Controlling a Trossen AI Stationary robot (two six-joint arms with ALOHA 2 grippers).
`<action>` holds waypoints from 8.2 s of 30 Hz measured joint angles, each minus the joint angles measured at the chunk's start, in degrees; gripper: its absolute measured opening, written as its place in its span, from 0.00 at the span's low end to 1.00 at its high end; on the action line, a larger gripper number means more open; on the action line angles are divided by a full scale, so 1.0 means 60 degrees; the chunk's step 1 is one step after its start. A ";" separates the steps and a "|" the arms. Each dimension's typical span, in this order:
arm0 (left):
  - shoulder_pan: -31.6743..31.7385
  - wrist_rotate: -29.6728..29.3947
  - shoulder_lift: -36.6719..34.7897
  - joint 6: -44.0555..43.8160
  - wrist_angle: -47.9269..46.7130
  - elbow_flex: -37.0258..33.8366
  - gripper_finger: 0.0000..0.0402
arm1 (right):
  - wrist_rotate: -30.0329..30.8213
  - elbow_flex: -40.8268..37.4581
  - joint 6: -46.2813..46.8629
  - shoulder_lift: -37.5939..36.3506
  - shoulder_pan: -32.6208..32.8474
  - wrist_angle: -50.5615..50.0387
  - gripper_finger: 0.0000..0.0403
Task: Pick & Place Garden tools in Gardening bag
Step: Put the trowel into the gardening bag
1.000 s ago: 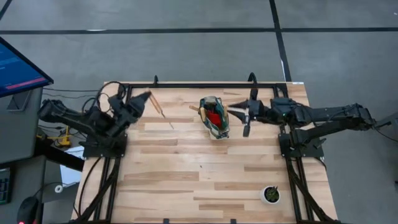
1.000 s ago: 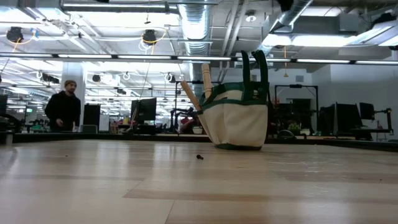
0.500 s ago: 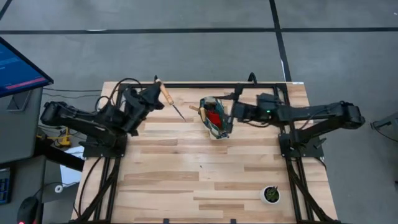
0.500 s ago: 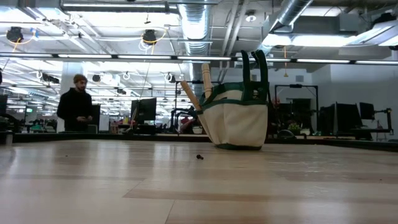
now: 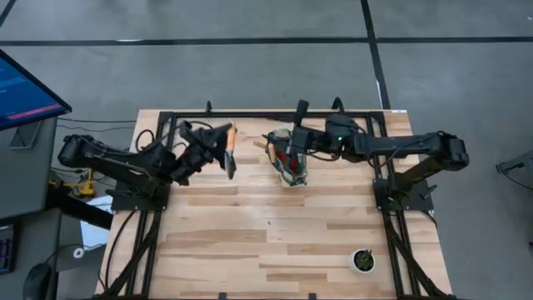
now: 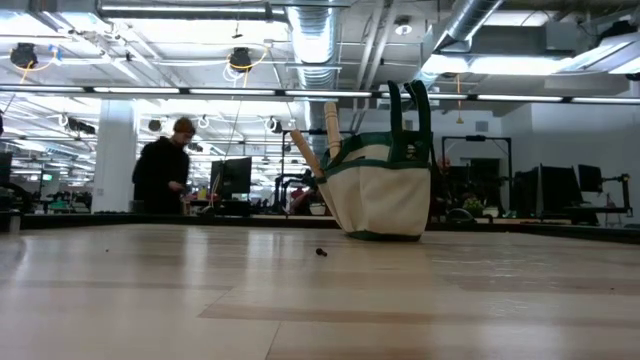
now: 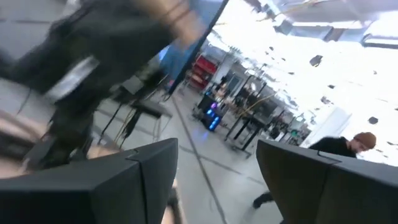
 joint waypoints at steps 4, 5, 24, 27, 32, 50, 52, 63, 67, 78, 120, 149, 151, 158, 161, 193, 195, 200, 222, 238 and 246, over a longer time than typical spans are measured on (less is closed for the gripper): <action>0.0173 0.0451 0.0004 -0.1371 -0.1317 0.0000 0.10 | 0.0000 0.0632 0.0011 0.0032 0.0078 -0.0016 0.53; 0.0278 0.0547 0.0004 -0.1599 -0.1619 0.0000 0.10 | -0.0001 0.0753 0.0012 0.0032 0.0125 -0.0022 0.53; 0.1750 0.2782 0.0004 -0.4231 -0.4188 0.0000 0.13 | 0.0062 0.1203 0.0040 0.0036 0.1204 -0.2437 0.52; 0.1877 0.2842 0.0004 -0.4227 -0.4191 0.0000 0.13 | 0.0059 0.1206 0.0040 0.0116 0.1332 -0.2632 0.52; 0.1902 0.3143 0.0117 -0.4223 -0.4408 -0.0001 0.13 | 0.0044 0.1203 0.0040 0.0266 0.1542 -0.2286 0.52; 0.1902 0.3645 0.0572 -0.4482 -0.4351 -0.0004 0.13 | 0.0055 0.1203 0.0036 0.0823 0.1599 -0.1937 0.51; 0.1902 0.3645 0.0582 -0.4486 -0.4319 -0.0004 0.13 | 0.0055 0.1203 0.0036 0.0823 0.1599 -0.1925 0.50; 0.1902 0.3642 0.0597 -0.4486 -0.4337 -0.0004 0.13 | 0.0058 0.1203 0.0033 0.0823 0.1548 -0.1866 0.37; 0.1902 0.3651 0.0597 -0.4497 -0.4338 -0.0004 0.13 | 0.0051 0.1203 0.0011 0.0823 0.1461 -0.1896 0.29; 0.1902 0.3827 0.0597 -0.4610 -0.4543 -0.0004 0.13 | 0.0082 0.1203 -0.0100 0.0823 0.1432 -0.2068 0.18; 0.1898 0.3726 0.0590 -0.3939 -0.4756 0.0000 0.15 | 0.0746 0.4052 -0.0321 0.2342 0.1636 -0.5401 0.48; 0.1895 0.3785 0.0605 -0.3585 -0.4655 -0.0004 0.19 | 0.1578 0.4022 -0.0381 0.1958 0.1814 -0.5627 0.16; 0.1895 0.3726 0.0551 -0.3471 -0.4455 0.0038 0.21 | 0.1472 0.4025 -0.0111 0.1650 0.1788 -0.5488 0.16; 0.1910 0.3718 0.0445 -0.2735 -0.4451 -0.0007 0.27 | 0.0218 0.4055 0.1181 0.0132 0.1197 -0.5708 0.16; 0.1909 0.3745 0.0323 -0.2277 -0.4445 -0.0004 0.28 | -0.0531 0.3799 0.1850 -0.0691 0.0733 -0.6493 0.16; 0.1895 0.2269 0.0529 0.1829 -1.0176 -0.0853 0.01 | 0.1344 -0.8970 0.7773 -0.5710 -0.0055 0.1296 0.16; 0.1895 0.2310 0.0968 0.1710 -0.9835 -0.0889 0.01 | 0.1334 -0.9075 0.7812 -0.5545 -0.0053 0.1840 0.16; 0.1895 0.2320 0.2168 0.1590 -0.8199 -0.0878 0.01 | 0.1308 -0.9295 0.8077 -0.4837 0.0019 0.2584 0.16; 0.2471 0.2317 0.3741 0.1457 -0.6197 -0.0882 0.01 | 0.0532 -0.8633 0.8069 -0.0517 0.0430 0.7090 0.17; 0.2856 0.2312 0.3741 0.1551 -0.6091 -0.0882 0.01 | -0.0503 -0.7599 0.6956 0.0286 -0.0280 0.8194 0.17; 0.2856 0.2299 0.3741 0.1720 -0.6080 -0.0882 0.01 | 0.0089 -0.8205 0.6399 -0.2058 -0.0921 0.7674 0.17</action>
